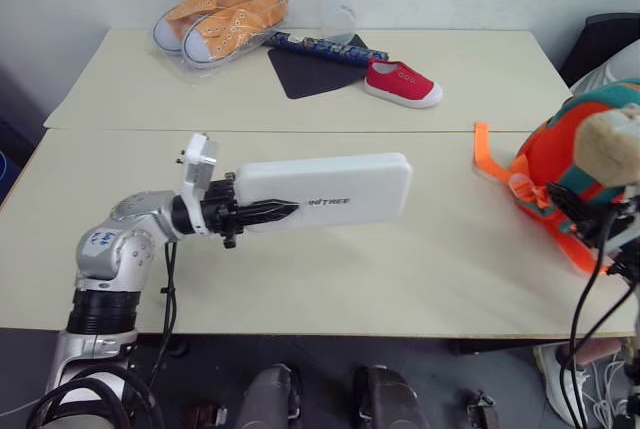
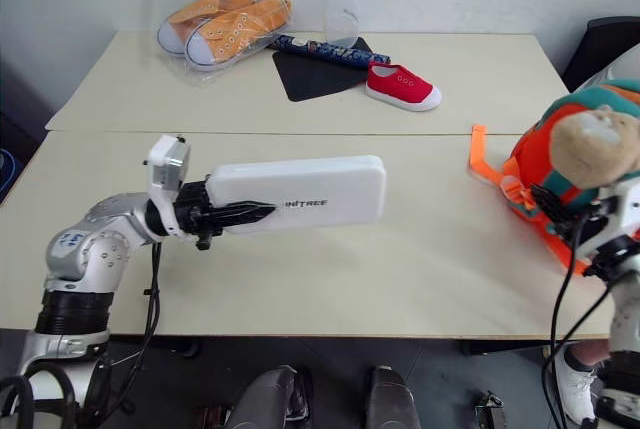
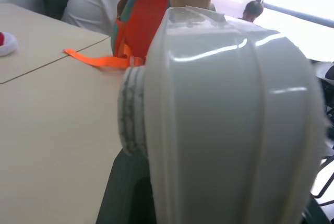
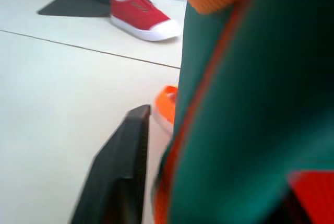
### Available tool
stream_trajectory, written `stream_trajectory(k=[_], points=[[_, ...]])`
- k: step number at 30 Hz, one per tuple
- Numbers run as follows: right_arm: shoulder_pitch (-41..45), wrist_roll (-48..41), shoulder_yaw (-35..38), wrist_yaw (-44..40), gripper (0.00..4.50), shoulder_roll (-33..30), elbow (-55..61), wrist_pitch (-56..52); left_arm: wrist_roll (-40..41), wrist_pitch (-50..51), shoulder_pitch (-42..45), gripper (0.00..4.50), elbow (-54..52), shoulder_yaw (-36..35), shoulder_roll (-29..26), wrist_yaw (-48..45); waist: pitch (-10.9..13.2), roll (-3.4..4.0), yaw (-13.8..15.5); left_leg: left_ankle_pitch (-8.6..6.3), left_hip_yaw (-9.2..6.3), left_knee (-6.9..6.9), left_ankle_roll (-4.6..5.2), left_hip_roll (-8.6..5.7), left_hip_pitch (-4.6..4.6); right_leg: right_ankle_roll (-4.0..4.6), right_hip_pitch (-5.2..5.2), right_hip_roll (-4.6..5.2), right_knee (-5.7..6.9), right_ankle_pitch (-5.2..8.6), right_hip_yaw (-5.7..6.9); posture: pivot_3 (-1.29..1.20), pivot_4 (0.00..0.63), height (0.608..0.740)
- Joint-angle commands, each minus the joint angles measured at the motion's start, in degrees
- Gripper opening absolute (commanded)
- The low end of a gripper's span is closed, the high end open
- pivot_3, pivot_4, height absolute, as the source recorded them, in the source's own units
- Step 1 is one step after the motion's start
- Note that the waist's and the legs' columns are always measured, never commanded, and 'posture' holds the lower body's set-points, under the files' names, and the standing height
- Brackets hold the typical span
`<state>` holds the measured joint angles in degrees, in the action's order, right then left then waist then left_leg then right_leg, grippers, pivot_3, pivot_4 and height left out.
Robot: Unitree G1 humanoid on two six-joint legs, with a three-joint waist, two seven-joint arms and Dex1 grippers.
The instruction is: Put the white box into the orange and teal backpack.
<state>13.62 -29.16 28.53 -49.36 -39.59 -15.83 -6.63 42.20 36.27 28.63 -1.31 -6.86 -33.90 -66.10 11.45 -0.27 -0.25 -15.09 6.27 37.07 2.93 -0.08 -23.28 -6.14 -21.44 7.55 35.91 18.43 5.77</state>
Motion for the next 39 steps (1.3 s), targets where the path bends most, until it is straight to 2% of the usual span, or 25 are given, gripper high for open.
stream_trajectory(k=[1, 2, 6, 11, 14, 17, 19, 23, 28, 32, 35, 39], points=[[0.7, -2.5, -4.4, -0.8, 0.18, 2.6, 8.7, -2.6, 5.8, 1.6, -0.3, 1.20, -2.6, -5.0, -0.4, -0.4, 0.0, -0.01, 0.0, 0.00, -0.02, 0.01, 0.00, 0.00, -0.01, 0.00, 0.00, 0.00, 0.00, 0.00, 0.00, 0.00, 0.150, 0.740], [0.6, -3.7, -6.0, -1.2, 0.00, 3.4, 11.5, -4.6, 6.5, 2.9, -0.7, 1.20, -2.7, -5.4, -1.3, -1.0, 0.0, 0.00, 0.0, 0.00, -0.04, 0.01, -0.01, 0.01, -0.02, 0.00, -0.01, 0.00, 0.01, 0.00, 0.01, 0.00, 0.150, 0.740], [0.7, -10.7, -13.9, -3.1, 0.00, 5.3, 25.1, -14.9, 6.5, 4.7, -2.9, 1.20, -2.5, -6.6, -5.1, -2.0, 0.0, 0.03, -0.7, -0.03, -0.07, -0.04, -0.08, 0.05, -0.01, 0.00, -0.04, -0.02, 0.02, 0.00, 0.01, 0.00, 0.150, 0.740], [-0.2, -20.8, -18.5, -4.3, 0.00, 3.3, 38.6, -27.0, 7.0, 3.5, -4.0, 1.20, -0.3, -10.5, -6.8, -1.6, 0.0, 0.02, -1.1, -0.09, -0.15, -0.08, -0.10, 0.05, -0.05, 0.01, -0.05, -0.01, -0.01, 0.00, 0.05, 0.00, 0.150, 0.740], [-2.9, -33.3, -16.4, -3.3, 0.00, -2.3, 47.2, -36.9, 7.0, 4.5, -4.2, 1.20, 1.5, -12.5, -9.5, -3.2, 0.0, 0.02, -1.1, -0.18, -0.20, -0.11, -0.12, 0.05, -0.08, 0.02, -0.08, 0.01, -0.06, 0.01, 0.07, 0.00, 0.150, 0.740], [-5.6, -44.4, -11.9, -2.2, 0.00, -8.5, 50.2, -43.1, 6.9, 4.5, -5.8, 1.20, 2.8, -14.1, -12.4, -5.1, 0.0, 0.02, -1.1, -0.30, -0.26, -0.12, -0.09, 0.05, -0.11, 0.03, -0.06, 0.05, -0.21, 0.01, 0.08, 0.00, 0.150, 0.740], [-8.8, -47.8, -8.8, -4.1, 0.00, -13.0, 50.8, -45.9, 7.1, 5.0, -7.4, 1.20, 2.8, -15.0, -13.9, -6.0, 0.0, 0.02, -1.1, -0.38, -0.25, -0.11, -0.05, 0.04, -0.11, 0.03, -0.04, 0.11, -0.26, 0.01, 0.07, 0.00, 0.150, 0.740], [-15.6, -44.3, -3.7, -11.8, 0.00, -21.0, 47.4, -48.6, 8.3, 5.7, -9.7, 1.20, 1.7, -17.0, -15.3, -6.5, 0.0, -0.01, -0.9, -0.63, -0.24, -0.09, -0.19, 0.03, -0.15, 0.03, -0.01, 0.15, -0.39, 0.01, 0.06, 0.00, 0.150, 0.740], [-14.6, -36.6, -5.6, -13.7, 0.00, -21.2, 43.3, -44.0, 10.9, 6.8, -8.6, 1.20, -2.4, -17.2, -13.4, -4.3, 0.0, -0.10, 0.1, -0.64, -0.24, -0.03, -0.20, 0.03, -0.18, 0.02, -0.02, 0.19, -0.42, 0.01, 0.05, 0.00, 0.150, 0.740], [-13.9, -33.5, -8.2, -15.7, 0.00, -21.8, 42.3, -43.6, 13.8, 9.4, -3.7, 1.20, -6.4, -15.0, -11.6, -1.1, 0.0, -0.11, 0.6, -0.59, -0.27, -0.04, -0.27, 0.03, -0.19, 0.02, -0.03, 0.20, -0.38, 0.01, 0.11, 0.00, 0.150, 0.740], [-13.2, -32.6, -9.7, -17.1, 0.00, -22.3, 41.5, -44.0, 10.8, 6.9, 0.6, 1.20, -8.2, -10.3, -10.3, -1.6, 0.0, -0.11, 0.6, -0.58, -0.26, -0.03, -0.27, -0.01, -0.22, 0.02, -0.02, 0.20, -0.38, 0.01, 0.13, 0.00, 0.150, 0.740], [-11.6, -32.0, -11.0, -17.0, 0.00, -21.7, 41.4, -44.1, 3.8, -1.0, 7.1, 1.20, -3.7, -4.5, -5.4, -0.8, 0.0, -0.11, 1.1, -0.44, -0.19, 0.05, -0.02, -0.08, -0.19, -0.03, 0.04, 0.17, -0.34, -0.02, 0.15, 0.00, 0.150, 0.740]])
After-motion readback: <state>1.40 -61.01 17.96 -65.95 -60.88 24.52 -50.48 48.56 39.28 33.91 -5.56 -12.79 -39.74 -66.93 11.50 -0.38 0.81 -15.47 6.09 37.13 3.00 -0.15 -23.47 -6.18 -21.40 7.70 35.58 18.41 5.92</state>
